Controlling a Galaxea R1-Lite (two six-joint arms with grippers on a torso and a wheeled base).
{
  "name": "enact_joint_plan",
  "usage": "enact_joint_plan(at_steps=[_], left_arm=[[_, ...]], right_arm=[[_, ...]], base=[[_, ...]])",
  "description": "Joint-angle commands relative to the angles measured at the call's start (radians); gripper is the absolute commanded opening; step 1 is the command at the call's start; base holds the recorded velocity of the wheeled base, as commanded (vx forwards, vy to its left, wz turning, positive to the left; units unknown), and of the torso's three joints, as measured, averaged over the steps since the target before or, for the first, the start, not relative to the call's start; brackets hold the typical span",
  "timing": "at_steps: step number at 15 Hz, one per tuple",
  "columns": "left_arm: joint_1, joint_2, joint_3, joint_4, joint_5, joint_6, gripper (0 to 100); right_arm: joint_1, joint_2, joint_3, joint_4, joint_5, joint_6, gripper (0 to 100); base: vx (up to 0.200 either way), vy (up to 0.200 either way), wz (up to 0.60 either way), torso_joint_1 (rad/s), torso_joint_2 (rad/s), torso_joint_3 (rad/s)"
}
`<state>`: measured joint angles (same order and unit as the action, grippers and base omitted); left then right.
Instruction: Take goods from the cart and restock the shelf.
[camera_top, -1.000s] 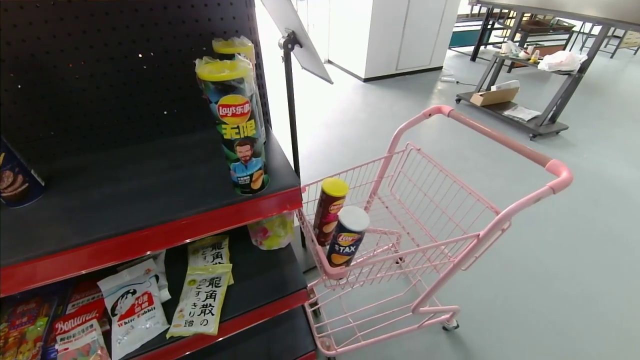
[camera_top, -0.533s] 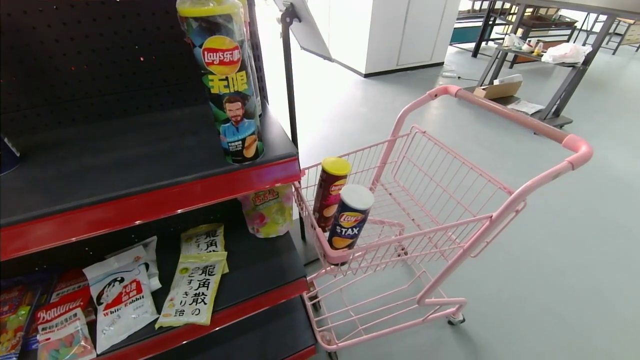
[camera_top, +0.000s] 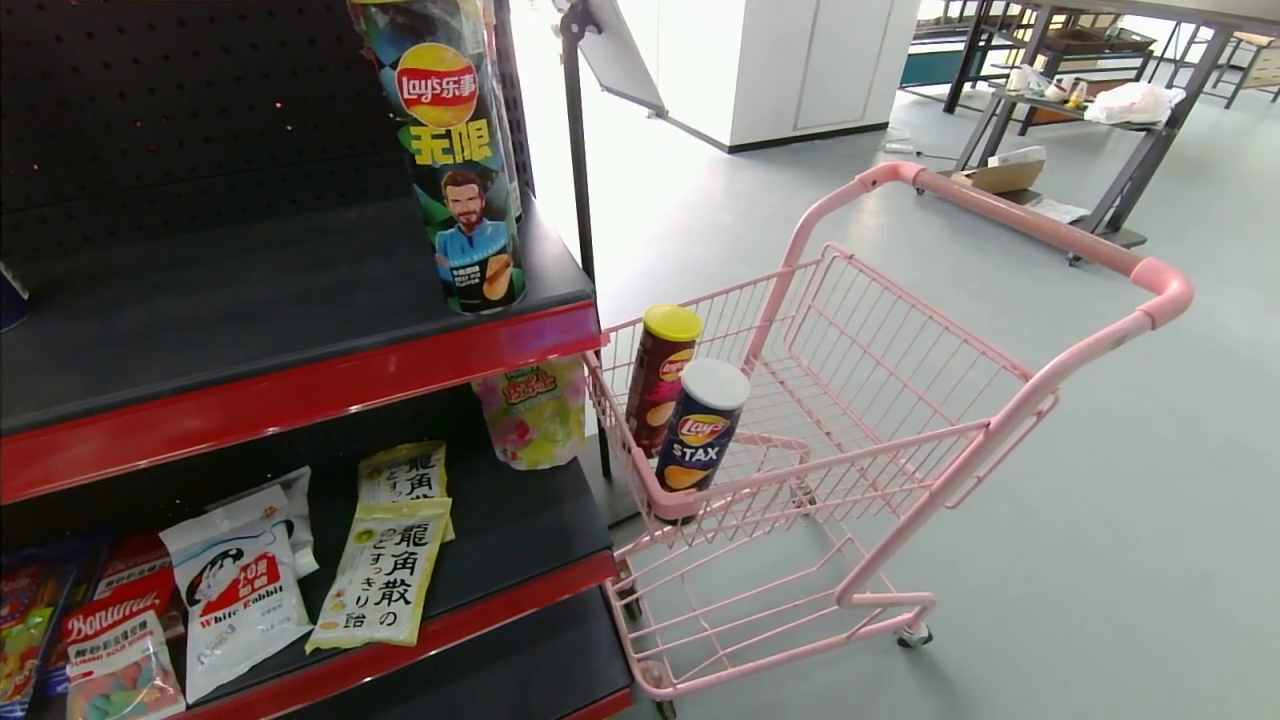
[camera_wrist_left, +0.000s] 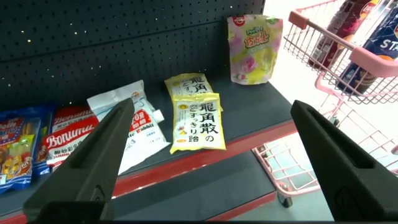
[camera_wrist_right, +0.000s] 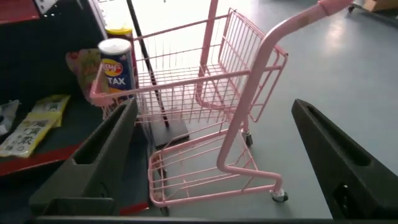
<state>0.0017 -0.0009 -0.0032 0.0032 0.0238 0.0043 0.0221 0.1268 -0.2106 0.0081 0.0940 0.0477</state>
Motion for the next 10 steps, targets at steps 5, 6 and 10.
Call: enact_joint_plan(at_steps=[5,6,10], left_arm=[[0.0,0.001,0.0,0.0,0.001,0.0,100],[0.0,0.001,0.0,0.0,0.001,-0.001,100],[0.001,0.001,0.0,0.0,0.001,0.0,100]], right_arm=[[0.229,1.2,-0.328,-0.481,0.177,0.054,100],[0.229,1.321,-0.334,-0.589,0.177,0.052,100],[0.295,1.556,-0.438,-0.646,0.182,0.051,100]], base=[[0.0,0.0,0.0,0.0,0.0,0.0],[0.0,0.0,0.0,0.0,0.0,0.0],[0.0,0.0,0.0,0.0,0.0,0.0]])
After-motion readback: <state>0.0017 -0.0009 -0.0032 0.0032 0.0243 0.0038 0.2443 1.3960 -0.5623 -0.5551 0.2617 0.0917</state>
